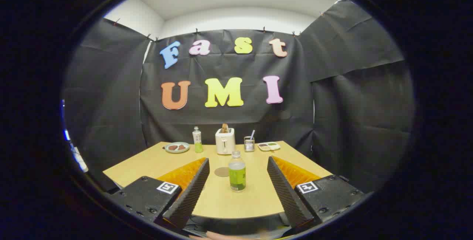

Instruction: Take the bottle from table, then pour the juice into the cup, finally place the bottle on the coaster

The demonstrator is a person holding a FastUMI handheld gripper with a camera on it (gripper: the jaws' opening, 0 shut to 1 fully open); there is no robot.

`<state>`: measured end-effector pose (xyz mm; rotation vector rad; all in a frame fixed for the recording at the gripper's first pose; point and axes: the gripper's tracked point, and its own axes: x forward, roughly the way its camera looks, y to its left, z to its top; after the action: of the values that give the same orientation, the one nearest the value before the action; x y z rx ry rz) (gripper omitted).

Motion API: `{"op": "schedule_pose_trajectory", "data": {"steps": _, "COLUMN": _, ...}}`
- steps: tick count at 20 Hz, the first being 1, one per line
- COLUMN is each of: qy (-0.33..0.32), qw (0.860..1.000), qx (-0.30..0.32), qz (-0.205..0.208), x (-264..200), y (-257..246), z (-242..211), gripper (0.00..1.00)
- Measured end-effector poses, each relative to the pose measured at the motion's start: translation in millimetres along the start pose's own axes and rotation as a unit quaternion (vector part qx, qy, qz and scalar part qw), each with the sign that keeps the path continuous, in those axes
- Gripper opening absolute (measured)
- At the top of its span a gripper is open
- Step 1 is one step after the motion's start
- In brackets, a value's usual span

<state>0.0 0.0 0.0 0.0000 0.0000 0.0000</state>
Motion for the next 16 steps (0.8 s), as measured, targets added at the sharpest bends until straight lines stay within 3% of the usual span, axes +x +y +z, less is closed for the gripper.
{"op": "schedule_pose_trajectory", "data": {"steps": 16, "qy": 0.0, "qw": 1.0, "qx": -0.015, "qz": 0.0, "x": 8.7, "y": -0.8, "z": -6.8, "gripper": 1.0}}
